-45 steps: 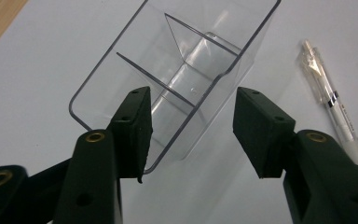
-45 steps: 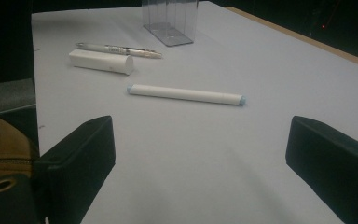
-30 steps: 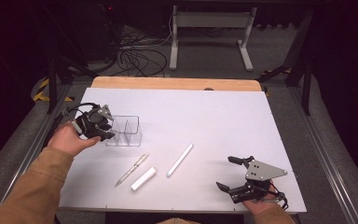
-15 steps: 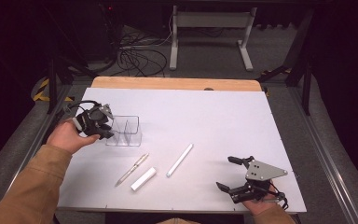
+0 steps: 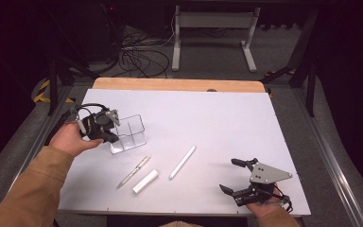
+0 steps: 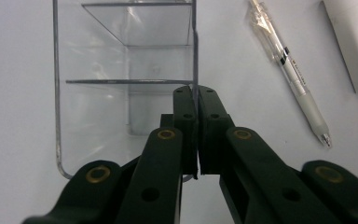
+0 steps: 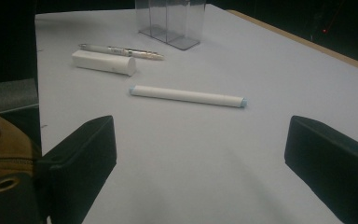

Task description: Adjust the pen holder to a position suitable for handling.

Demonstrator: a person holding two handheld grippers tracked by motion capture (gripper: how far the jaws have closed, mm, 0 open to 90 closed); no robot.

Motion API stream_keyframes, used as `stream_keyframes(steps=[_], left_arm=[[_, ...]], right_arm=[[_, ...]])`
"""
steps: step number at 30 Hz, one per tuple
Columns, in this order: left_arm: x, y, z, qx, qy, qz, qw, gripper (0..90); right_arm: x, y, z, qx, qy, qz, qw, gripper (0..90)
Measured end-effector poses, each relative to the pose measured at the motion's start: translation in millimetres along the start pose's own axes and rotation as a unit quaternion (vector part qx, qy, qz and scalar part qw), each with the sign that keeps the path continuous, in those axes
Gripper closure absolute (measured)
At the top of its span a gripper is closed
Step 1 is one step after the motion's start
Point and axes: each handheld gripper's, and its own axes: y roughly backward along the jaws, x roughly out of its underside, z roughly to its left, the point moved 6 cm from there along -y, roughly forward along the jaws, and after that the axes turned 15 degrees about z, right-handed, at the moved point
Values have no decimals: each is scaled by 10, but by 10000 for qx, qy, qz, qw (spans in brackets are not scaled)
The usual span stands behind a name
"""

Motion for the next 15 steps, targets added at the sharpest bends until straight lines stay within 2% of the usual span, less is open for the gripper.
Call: stream_keyframes(steps=[1, 2, 4, 7, 8, 9, 11, 13, 15], left_arm=[[-6, 9, -10, 10, 27, 0, 10000, 883], [-25, 18, -12, -6, -71, -12, 10000, 883], [-34, 28, -16, -26, -83, -27, 10000, 883], [-109, 111, -26, -112, -208, -229, 9995, 883], [-109, 111, -26, -112, -208, -229, 9995, 884], [-178, 167, -46, -117, -299, -356, 9989, 884], [-262, 209, -60, -153, -448, -433, 9979, 883], [-314, 219, -75, -153, -491, -492, 9975, 883], [-477, 250, -110, -194, -754, -473, 9958, 883]], right_arm=[[0, 0, 0, 0, 0, 0, 10000, 96], [0, 1, 0, 4, 9, 8, 10000, 96], [0, 1, 1, 3, 10, 5, 10000, 96], [-1, 1, 1, -6, 3, -7, 10000, 95], [-1, 1, 2, -11, 6, -4, 10000, 95], [-1, 0, 3, -10, 11, -5, 10000, 95], [-1, 0, 3, -11, 10, -6, 10000, 95], [-1, 1, 4, -18, 11, -7, 10000, 94], [1, 5, 7, -16, 13, 3, 10000, 94]])
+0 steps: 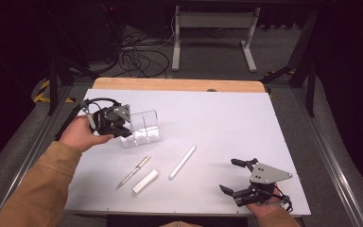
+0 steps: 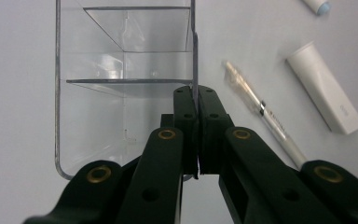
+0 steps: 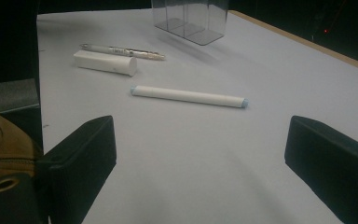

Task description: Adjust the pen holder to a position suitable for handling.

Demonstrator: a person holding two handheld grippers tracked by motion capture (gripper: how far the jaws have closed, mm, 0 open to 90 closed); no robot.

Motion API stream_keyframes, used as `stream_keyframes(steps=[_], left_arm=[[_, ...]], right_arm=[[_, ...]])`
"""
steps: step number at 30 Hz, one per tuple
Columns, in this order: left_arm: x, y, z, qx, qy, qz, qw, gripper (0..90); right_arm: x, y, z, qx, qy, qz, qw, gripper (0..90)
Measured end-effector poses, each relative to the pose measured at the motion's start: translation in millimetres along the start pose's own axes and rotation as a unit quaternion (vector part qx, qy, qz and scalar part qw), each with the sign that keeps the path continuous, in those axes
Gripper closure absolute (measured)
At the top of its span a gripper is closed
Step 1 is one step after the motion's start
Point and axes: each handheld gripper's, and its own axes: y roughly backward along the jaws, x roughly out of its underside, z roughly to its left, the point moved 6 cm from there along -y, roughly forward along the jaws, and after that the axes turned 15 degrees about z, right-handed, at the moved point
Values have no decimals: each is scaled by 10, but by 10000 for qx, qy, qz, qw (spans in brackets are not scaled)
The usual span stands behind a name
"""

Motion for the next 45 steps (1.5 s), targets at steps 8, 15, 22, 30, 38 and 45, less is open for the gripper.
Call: stream_keyframes(steps=[8, 15, 22, 30, 38, 45], left_arm=[[-448, -35, -7, 95, -540, -20, 9985, 883], [-687, -127, 18, 203, -766, 36, 9968, 883], [-841, -236, 50, 260, -939, 38, 9952, 883], [-873, -310, 113, 358, -988, 106, 9944, 878], [-858, -343, 131, 273, -967, 278, 9946, 869], [-859, -342, 133, 257, -909, 295, 9951, 829]], right_arm=[[25, 47, -1, 21, -35, -55, 10000, 93], [53, 91, 7, 58, -77, -70, 9999, 92], [85, 138, 17, 102, -109, -76, 9999, 92], [108, 166, 28, 126, -158, -74, 9998, 91], [116, 171, 32, 131, -183, -67, 9997, 91], [116, 172, 30, 119, -171, -75, 9998, 91]])
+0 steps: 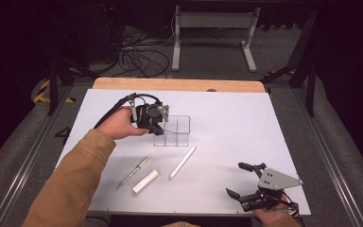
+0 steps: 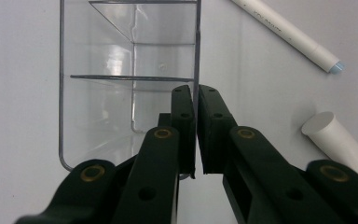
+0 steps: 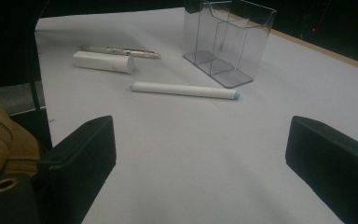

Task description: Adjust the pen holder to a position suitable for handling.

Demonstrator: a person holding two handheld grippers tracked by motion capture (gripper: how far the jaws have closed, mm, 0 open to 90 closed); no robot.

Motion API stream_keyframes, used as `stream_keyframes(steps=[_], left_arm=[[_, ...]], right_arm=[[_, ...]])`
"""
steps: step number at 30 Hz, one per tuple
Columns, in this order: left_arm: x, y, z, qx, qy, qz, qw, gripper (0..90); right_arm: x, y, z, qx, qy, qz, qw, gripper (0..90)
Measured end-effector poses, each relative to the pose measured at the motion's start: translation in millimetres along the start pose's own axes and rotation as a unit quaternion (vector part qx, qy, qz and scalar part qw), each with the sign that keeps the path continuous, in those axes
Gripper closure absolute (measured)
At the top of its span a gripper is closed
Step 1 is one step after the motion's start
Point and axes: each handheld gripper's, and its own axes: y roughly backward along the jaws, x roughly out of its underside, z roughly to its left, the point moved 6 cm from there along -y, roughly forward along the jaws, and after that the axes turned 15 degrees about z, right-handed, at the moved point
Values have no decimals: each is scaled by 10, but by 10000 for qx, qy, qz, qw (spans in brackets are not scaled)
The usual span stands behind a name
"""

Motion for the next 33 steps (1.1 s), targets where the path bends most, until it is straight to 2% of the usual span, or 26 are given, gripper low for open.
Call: stream_keyframes(steps=[2, 4, 7, 8, 11, 13, 14, 15, 16, 17, 18, 19, 20, 21, 22, 25, 26, 27, 28, 30, 31, 32, 33], left_arm=[[-7, 4, -13, 6, 29, 25, 10000, 803], [-10, 12, -47, 24, 77, 95, 9999, 721], [-12, 24, -57, -6, 135, 84, 9999, 650], [-6, 59, -48, -29, 237, -5, 9997, 628], [6, 100, -40, -25, 307, -85, 9995, 587], [22, 152, -53, -18, 408, -266, 9988, 575], [36, 178, -54, -23, 390, -279, 9988, 575], [66, 247, -83, -30, 529, -512, 9973, 552], [66, 247, -83, -30, 529, -512, 9973, 543], [105, 315, -126, -40, 668, -832, 9943, 533], [105, 315, -126, -40, 668, -832, 9943, 519], [133, 347, -152, -85, 723, -994, 9924, 519], [188, 375, -210, -177, 871, -1157, 9893, 474], [188, 375, -210, -177, 871, -1157, 9893, 449], [219, 386, -248, -204, 911, -1214, 9882, 447], [316, 408, -351, -290, 1101, -1438, 9830, 432], [347, 417, -370, -343, 1118, -1471, 9822, 423], [390, 427, -419, -363, 1212, -1592, 9791, 420], [413, 434, -442, -408, 1233, -1672, 9773, 420], [486, 444, -517, -504, 1372, -1842, 9720, 406], [534, 441, -577, -534, 1486, -1990, 9672, 388], [534, 441, -577, -534, 1486, -1990, 9672, 377], [563, 436, -613, -541, 1548, -2094, 9640, 377]], right_arm=[[1, 0, 1, -6, -11, 7, 10000, 91], [-1, -6, 0, -11, -6, 18, 10000, 91], [-12, -14, 3, -25, 13, 8, 10000, 91], [-14, -18, 2, -26, 22, 8, 10000, 91], [-18, -26, 4, -42, 21, 25, 10000, 91], [-30, -32, 4, -41, 65, 14, 10000, 91], [-30, -32, 4, -41, 65, 14, 10000, 91], [-31, -36, 4, -56, 50, 12, 10000, 91], [-31, -36, 4, -56, 50, 12, 10000, 91], [-34, -40, -3, -54, 70, 7, 10000, 91], [-35, -42, -3, -60, 71, 7, 10000, 90], [-35, -42, -3, -60, 71, 7, 10000, 90], [-38, -46, -1, -64, 85, 3, 9999, 90], [-40, -48, 0, -67, 87, 8, 9999, 90], [-40, -49, 3, -73, 79, 14, 9999, 89], [-44, -59, 5, -62, 94, 22, 9999, 89], [-44, -61, 7, -56, 89, 30, 9999, 89], [-44, -64, 6, -52, 101, 35, 9999, 89], [-44, -64, 6, -52, 101, 35, 9999, 89], [-45, -68, 9, -55, 93, 41, 9999, 89], [-44, -69, 11, -55, 88, 53, 9999, 88], [-44, -69, 11, -55, 87, 53, 9999, 88], [-44, -69, 11, -55, 87, 53, 9999, 88]])
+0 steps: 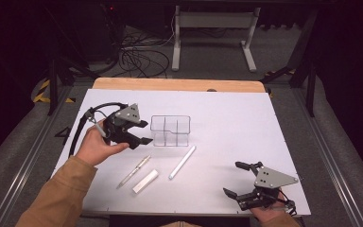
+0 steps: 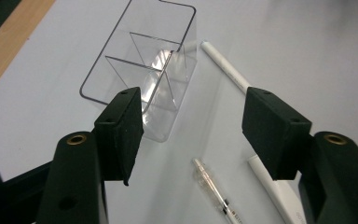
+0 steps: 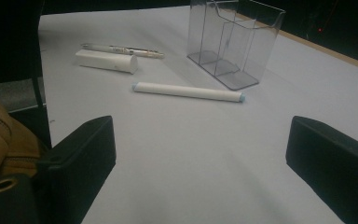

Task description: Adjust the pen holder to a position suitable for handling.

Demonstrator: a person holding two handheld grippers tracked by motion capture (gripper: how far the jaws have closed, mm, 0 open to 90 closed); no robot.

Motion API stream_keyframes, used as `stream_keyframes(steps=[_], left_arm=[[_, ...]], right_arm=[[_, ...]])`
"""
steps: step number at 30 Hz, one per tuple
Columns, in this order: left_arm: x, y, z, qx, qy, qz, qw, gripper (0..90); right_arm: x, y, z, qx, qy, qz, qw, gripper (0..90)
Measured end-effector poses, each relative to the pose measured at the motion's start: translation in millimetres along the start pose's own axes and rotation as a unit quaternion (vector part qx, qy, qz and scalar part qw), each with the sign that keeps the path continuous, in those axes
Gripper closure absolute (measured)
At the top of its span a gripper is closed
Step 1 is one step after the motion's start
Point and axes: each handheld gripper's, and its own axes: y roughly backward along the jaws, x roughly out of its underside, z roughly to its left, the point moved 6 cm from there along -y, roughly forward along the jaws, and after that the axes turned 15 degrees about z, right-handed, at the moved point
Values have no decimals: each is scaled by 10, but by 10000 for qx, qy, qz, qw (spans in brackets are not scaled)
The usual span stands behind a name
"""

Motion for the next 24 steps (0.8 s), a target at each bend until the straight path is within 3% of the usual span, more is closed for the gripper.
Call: stream_keyframes(steps=[6, 12, 17, 20, 24], left_arm=[[173, 19, -113, -7, 319, -451, 9985, 333], [310, 5, -189, -72, 599, -860, 9945, 305], [377, -30, -198, -21, 803, -910, 9926, 298], [394, -34, -211, 134, 958, -1058, 9897, 297], [431, -30, -261, 71, 1039, -1075, 9887, 285]], right_arm=[[0, -4, -3, -4, 1, -8, 10000, 88], [-2, -10, 1, -4, 19, 2, 10000, 88], [-3, -14, -1, -2, 20, 9, 10000, 87], [-3, -17, -1, -16, 20, 8, 10000, 88], [0, -11, -1, -16, 17, 11, 10000, 87]])
